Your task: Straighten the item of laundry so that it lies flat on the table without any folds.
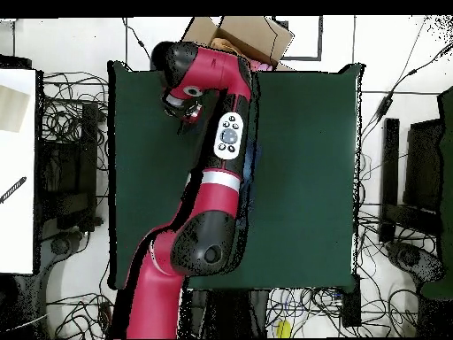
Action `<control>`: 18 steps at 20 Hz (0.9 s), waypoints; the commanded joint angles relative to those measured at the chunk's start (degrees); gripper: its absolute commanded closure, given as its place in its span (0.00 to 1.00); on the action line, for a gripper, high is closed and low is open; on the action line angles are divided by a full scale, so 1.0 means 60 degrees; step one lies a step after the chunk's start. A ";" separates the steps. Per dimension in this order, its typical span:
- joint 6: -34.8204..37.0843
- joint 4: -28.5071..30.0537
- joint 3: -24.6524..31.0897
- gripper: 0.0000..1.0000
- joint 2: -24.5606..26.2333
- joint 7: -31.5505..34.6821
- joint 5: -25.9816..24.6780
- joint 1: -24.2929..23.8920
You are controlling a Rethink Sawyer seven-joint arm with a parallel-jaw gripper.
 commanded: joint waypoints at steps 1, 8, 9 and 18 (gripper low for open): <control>-0.0840 -0.0510 -0.0148 1.00 0.0499 -0.2946 0.1061 -0.0596; -0.0891 -0.0940 -0.1803 1.00 0.0931 -0.3970 0.2401 -0.1310; -0.0922 -0.0983 -0.2094 1.00 0.1016 -0.4155 0.2702 -0.1426; -0.0825 -0.1193 -0.4601 1.00 0.1217 -0.5777 0.5027 -0.2444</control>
